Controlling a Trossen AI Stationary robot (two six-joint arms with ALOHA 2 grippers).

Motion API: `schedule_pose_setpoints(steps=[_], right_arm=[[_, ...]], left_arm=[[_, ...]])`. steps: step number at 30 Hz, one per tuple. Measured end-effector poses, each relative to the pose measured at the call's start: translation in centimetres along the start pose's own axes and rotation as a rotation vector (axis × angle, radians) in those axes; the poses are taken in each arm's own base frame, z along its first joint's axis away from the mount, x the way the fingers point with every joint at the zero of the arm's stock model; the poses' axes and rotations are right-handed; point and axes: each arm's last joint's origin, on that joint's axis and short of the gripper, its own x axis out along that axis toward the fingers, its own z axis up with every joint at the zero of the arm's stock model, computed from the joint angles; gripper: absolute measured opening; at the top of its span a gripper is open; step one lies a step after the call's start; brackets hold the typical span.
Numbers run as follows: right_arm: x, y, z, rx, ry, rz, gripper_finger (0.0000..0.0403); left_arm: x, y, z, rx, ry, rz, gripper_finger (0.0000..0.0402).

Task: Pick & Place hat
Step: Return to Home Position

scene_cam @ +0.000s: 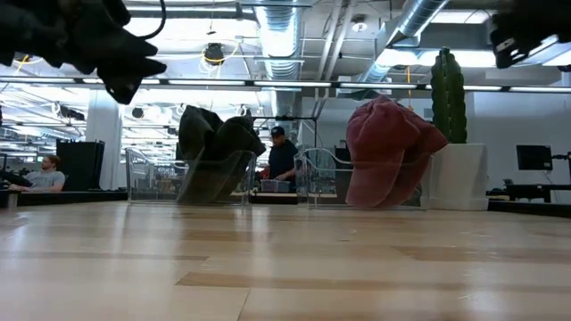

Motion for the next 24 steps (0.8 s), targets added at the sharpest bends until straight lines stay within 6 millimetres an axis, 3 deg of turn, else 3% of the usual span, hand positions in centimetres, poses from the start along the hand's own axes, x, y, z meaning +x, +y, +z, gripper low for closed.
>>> schedule_pose_setpoints(steps=[6,9,17,24], right_arm=[[-2.1,0.2,-1.5,-0.100,-0.164,0.374,0.0118],[-2.0,0.6,-2.1,-0.153,-0.132,0.499,0.0118],[-1.9,0.6,-2.6,-0.163,-0.106,0.497,0.0118],[-0.7,0.8,-5.0,-0.166,-0.055,0.459,0.0118]], left_arm=[[0.0,0.4,-1.8,-0.001,-0.051,-0.026,0.0132],[-0.2,0.6,-3.2,0.018,-0.089,-0.054,0.0132],[-0.4,0.3,-4.2,0.083,-0.091,-0.104,0.0132],[-0.4,0.0,-4.4,0.115,-0.081,-0.123,0.0132]])
